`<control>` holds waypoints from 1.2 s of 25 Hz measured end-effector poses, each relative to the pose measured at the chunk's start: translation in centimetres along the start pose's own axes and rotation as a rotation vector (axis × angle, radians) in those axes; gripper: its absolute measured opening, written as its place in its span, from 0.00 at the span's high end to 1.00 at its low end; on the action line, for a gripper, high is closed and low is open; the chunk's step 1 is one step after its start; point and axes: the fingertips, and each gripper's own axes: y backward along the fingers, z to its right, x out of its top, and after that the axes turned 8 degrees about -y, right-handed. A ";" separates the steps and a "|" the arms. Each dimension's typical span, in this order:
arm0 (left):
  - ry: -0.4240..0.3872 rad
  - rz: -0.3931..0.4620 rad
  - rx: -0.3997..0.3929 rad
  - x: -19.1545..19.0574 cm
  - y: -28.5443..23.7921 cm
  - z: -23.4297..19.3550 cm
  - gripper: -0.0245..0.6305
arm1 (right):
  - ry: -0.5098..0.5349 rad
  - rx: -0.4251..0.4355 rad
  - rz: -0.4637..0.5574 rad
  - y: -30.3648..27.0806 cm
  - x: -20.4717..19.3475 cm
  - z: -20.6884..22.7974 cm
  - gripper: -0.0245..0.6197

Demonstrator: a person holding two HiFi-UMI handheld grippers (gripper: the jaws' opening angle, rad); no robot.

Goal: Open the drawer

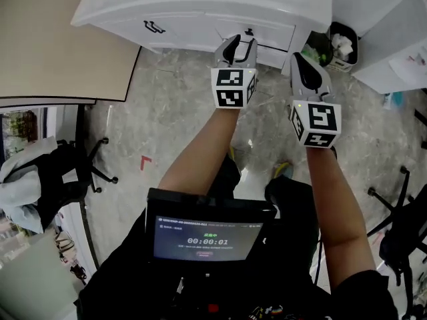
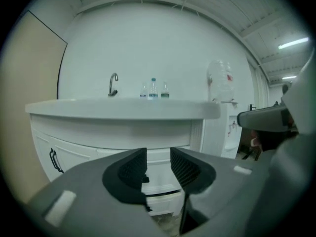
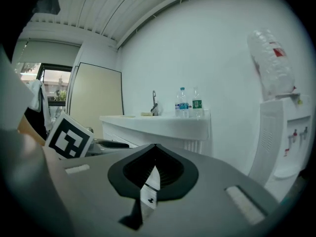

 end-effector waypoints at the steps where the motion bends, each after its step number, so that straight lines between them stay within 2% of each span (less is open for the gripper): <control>1: -0.006 -0.009 0.004 -1.8 -2.0 -0.6 0.75 | -0.004 -0.009 0.002 -1.2 -1.5 0.8 0.93; 6: -0.012 -0.025 0.035 -9.7 -9.5 -2.8 0.71 | -0.004 -0.030 0.014 -6.1 -8.3 3.2 0.93; 12: -0.049 0.000 0.072 -14.5 -14.5 -3.8 0.67 | 0.005 -0.034 0.041 -10.1 -13.6 4.7 0.93; 16: -0.049 0.060 0.109 -15.2 -15.2 -4.2 0.67 | -0.002 -0.044 0.070 -11.4 -14.9 5.2 0.93; 21: -0.059 0.106 0.100 -14.2 -14.8 -4.1 0.72 | -0.005 -0.051 0.087 -11.6 -14.9 5.3 0.93; 30: -0.032 0.084 0.080 -14.1 -14.8 -4.0 0.74 | -0.015 -0.071 0.089 -11.1 -14.6 5.4 0.93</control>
